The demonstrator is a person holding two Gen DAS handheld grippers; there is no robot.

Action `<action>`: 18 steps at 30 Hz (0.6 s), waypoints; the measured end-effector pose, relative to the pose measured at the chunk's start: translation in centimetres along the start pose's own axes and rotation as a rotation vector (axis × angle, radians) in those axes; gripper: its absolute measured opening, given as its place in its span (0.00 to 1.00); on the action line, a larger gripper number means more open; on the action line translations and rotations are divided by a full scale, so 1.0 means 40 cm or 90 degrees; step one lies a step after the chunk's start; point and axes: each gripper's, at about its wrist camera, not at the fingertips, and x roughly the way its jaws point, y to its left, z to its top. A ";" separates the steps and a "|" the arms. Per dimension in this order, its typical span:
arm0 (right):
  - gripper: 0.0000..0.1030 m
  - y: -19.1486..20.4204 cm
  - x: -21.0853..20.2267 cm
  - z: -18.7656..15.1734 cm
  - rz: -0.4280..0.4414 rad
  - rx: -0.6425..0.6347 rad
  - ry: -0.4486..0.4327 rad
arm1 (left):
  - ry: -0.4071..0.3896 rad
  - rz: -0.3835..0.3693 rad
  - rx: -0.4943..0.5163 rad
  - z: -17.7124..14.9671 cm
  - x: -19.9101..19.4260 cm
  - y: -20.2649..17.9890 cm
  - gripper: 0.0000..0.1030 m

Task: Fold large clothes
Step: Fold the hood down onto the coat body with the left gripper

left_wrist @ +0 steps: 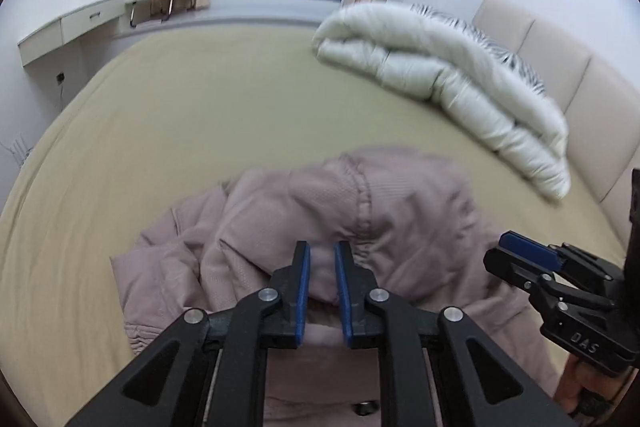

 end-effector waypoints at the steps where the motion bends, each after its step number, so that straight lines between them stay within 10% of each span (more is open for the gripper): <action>1: 0.32 -0.006 0.038 -0.003 0.002 0.007 0.022 | 0.025 0.007 -0.003 -0.019 0.037 0.008 0.15; 6: 0.32 -0.052 0.193 -0.078 -0.032 0.021 0.120 | 0.094 0.017 -0.032 -0.116 0.140 0.068 0.05; 18: 0.27 -0.053 0.262 -0.103 -0.055 -0.010 0.158 | 0.127 0.002 -0.052 -0.096 0.170 0.068 0.04</action>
